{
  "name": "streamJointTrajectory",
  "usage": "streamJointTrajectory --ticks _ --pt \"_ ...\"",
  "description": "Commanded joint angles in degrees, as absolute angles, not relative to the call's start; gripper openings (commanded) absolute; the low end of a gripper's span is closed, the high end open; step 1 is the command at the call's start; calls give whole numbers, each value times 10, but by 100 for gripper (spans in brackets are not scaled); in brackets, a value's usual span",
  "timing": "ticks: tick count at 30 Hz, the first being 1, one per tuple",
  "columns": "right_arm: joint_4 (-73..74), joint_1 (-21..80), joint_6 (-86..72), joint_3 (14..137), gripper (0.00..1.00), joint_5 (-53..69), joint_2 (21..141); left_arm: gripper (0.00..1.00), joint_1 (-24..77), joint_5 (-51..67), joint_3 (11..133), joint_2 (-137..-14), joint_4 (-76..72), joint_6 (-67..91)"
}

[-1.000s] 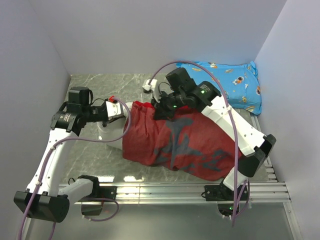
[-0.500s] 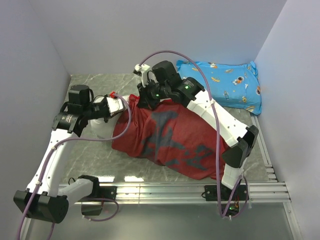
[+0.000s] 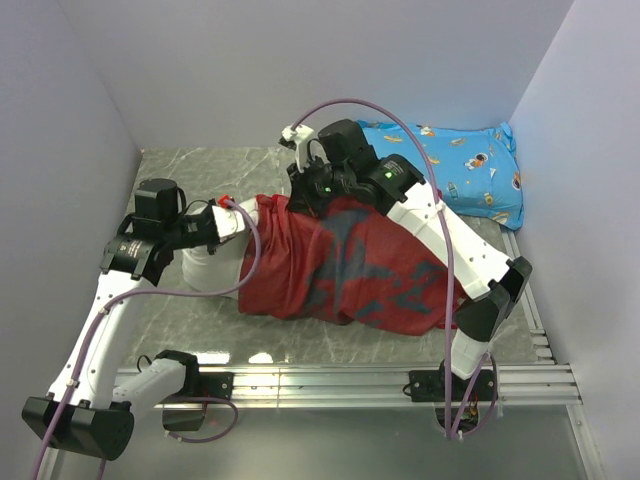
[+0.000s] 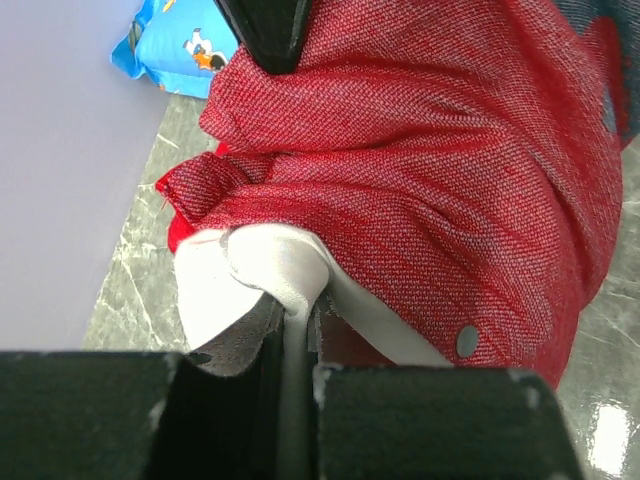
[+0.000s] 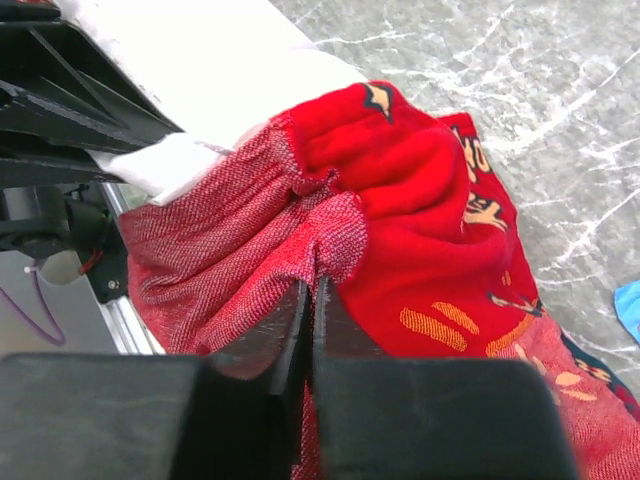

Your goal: Put the pillow into the pillowcase

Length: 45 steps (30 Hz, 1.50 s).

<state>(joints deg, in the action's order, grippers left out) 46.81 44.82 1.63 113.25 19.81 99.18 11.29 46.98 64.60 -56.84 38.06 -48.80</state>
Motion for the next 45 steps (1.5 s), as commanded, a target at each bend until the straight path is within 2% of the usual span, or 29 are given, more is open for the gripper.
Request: streamJointTrajectory --ticks 1,3,4,5,6,7,8,9,15,16,18,20,21,22,28,30,33,36,37,39,40,41,45 --pt "370 448 18 1186 0 234 965 0 133 563 650 -568 383 -494" --pt "359 448 5 1188 0 246 968 0 133 565 651 -571 382 -498" --pt "352 448 -2 1190 7 248 967 0 133 566 653 -573 381 -499" --pt "342 450 -17 1193 26 248 969 0 133 568 655 -577 380 -499" --pt "340 448 -19 1195 27 248 972 0 133 567 657 -577 381 -499" --pt "344 449 -12 1205 26 248 975 0 133 567 663 -580 381 -503" --pt "351 450 -8 1211 5 248 984 0 133 566 665 -584 387 -505" --pt "368 448 -4 1217 0 246 990 0 133 565 667 -585 388 -508" --pt "379 447 18 1196 0 247 979 0 133 563 667 -585 388 -514" --pt "391 446 37 1208 8 241 980 0 133 563 670 -586 392 -519" --pt "452 435 69 1228 31 237 982 0 133 559 671 -586 402 -529" --pt "516 394 125 1240 61 254 976 0 133 557 668 -580 408 -536" --pt "535 375 143 1238 65 257 974 0 133 557 664 -577 410 -542" --pt "554 345 177 1231 74 264 969 0 133 556 661 -574 409 -544" --pt "685 313 279 1204 79 311 969 0 133 558 664 -583 404 -543" --pt "700 313 282 1200 77 323 972 0 133 559 666 -586 398 -534" --pt "722 312 286 1215 66 343 983 0 133 559 677 -593 399 -533" --pt "744 312 294 1220 50 360 991 0 133 555 677 -599 406 -542" --pt "746 314 295 1217 34 365 989 0 133 555 675 -597 406 -542" --pt "738 312 288 1219 19 370 984 0 133 555 672 -595 402 -541" --pt "731 313 281 1223 3 372 983 0 133 555 671 -595 403 -541" --pt "713 313 272 1226 0 380 980 0 133 555 671 -594 402 -542" --pt "639 334 187 1271 0 391 977 0 133 560 671 -597 382 -529"
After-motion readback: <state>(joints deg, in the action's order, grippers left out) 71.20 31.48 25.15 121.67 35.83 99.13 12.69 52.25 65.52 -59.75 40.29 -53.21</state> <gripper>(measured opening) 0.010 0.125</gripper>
